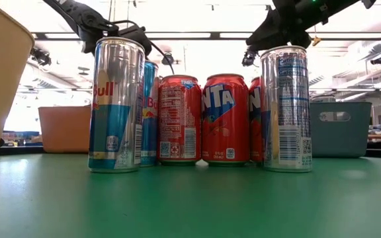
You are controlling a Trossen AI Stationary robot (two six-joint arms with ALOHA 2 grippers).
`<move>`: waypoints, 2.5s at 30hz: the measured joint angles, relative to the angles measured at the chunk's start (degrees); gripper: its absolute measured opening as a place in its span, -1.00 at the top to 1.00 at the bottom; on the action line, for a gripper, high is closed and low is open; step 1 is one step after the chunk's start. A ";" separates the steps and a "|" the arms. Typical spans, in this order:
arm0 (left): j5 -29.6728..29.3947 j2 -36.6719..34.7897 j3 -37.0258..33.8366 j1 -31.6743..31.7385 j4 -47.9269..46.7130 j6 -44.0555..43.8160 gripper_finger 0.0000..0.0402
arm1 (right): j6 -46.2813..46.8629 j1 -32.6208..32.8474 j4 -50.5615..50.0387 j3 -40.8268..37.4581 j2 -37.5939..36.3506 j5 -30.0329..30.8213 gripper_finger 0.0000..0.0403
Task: Sort soda cans
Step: Move the orange bin to the top center of the table
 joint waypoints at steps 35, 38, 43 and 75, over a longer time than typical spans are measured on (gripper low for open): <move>10.37 -0.15 -0.15 -17.63 0.60 24.04 0.85 | 4.02 0.00 5.45 -0.02 2.93 -4.90 0.39; 10.30 -0.20 -0.13 -17.63 0.69 24.00 0.77 | 3.90 0.02 5.79 -0.04 2.89 -4.98 0.39; 10.07 -0.22 -0.07 -17.63 0.88 23.75 0.59 | 3.59 0.02 6.78 -0.04 2.86 -5.01 0.39; 7.98 -8.35 12.90 -12.19 -13.57 7.06 0.95 | 1.95 0.02 5.61 -0.03 2.86 -5.05 0.39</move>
